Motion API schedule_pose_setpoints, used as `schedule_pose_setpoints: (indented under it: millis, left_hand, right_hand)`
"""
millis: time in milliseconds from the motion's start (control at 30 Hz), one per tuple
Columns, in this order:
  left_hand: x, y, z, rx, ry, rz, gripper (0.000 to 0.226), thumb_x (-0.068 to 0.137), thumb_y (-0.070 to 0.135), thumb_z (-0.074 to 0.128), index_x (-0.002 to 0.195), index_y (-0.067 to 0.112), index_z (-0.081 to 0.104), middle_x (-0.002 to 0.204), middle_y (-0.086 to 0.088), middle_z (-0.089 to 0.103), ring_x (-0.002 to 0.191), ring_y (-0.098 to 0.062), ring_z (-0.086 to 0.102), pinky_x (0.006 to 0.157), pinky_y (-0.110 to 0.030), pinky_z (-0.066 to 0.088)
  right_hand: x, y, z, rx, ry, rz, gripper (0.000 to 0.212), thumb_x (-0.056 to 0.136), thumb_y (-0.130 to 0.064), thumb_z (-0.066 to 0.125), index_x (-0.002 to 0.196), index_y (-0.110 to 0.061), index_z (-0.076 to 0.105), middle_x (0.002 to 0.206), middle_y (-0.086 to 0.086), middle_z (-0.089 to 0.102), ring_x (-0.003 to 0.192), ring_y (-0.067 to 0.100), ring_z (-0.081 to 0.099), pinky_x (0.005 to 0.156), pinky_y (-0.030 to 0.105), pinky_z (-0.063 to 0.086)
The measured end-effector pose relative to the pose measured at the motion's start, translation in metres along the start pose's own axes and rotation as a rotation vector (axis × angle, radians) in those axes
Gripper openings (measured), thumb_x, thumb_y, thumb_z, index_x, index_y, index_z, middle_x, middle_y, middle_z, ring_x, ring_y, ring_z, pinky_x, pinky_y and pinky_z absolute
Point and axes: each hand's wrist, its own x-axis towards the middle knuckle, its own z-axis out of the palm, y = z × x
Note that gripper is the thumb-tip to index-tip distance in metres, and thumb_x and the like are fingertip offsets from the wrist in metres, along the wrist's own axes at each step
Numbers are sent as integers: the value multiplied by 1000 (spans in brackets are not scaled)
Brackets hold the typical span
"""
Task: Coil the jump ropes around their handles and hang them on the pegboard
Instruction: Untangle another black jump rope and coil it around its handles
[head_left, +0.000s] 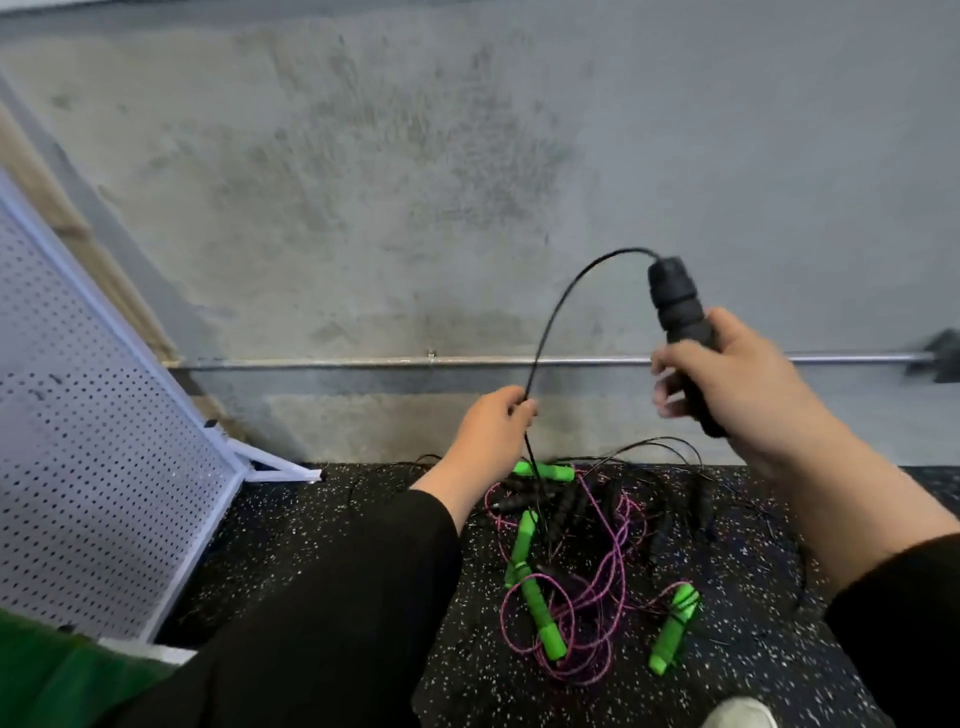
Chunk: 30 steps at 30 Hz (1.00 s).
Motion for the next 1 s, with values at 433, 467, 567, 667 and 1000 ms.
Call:
schedule_pose_setpoints:
  millis: [433, 467, 567, 667, 1000]
  left_hand:
    - [9, 40, -21, -898, 71, 95, 22, 111, 18, 37, 104, 12, 57, 85, -7, 62, 73, -19, 58, 79, -36, 58]
    - [11, 40, -20, -925, 59, 106, 22, 111, 18, 38, 104, 11, 57, 86, -7, 62, 72, -19, 58, 78, -35, 58]
    - [18, 39, -21, -951, 58, 116, 22, 110, 20, 41, 107, 11, 60, 88, -9, 64, 71, -19, 60, 74, -35, 57]
    - [22, 35, -25, -854, 44, 44, 24, 109, 24, 44, 122, 14, 62, 103, -13, 70, 77, -22, 65, 74, -36, 58]
    - [10, 15, 9, -171, -444, -21, 21, 107, 24, 48, 101, 20, 68, 96, -3, 74, 77, -11, 60, 66, -24, 51]
  right_hand:
    - [19, 41, 40, -297, -278, 179, 28, 89, -10, 74, 108, -12, 53, 97, 18, 73, 57, 15, 65, 49, 29, 52]
    - [20, 42, 46, -290, -289, 191, 29, 89, -8, 74, 108, -12, 52, 95, 20, 74, 53, 14, 63, 46, 27, 50]
    - [26, 46, 59, -273, -248, 191, 29, 87, -1, 71, 107, -12, 53, 78, 16, 74, 48, 13, 62, 45, 25, 48]
    - [37, 44, 64, -175, -111, 150, 26, 87, 4, 63, 101, -15, 51, 70, 11, 73, 48, 16, 59, 46, 25, 46]
    - [58, 16, 62, 222, 5, 61, 23, 94, -3, 65, 107, -15, 52, 90, 15, 73, 58, 19, 65, 54, 26, 49]
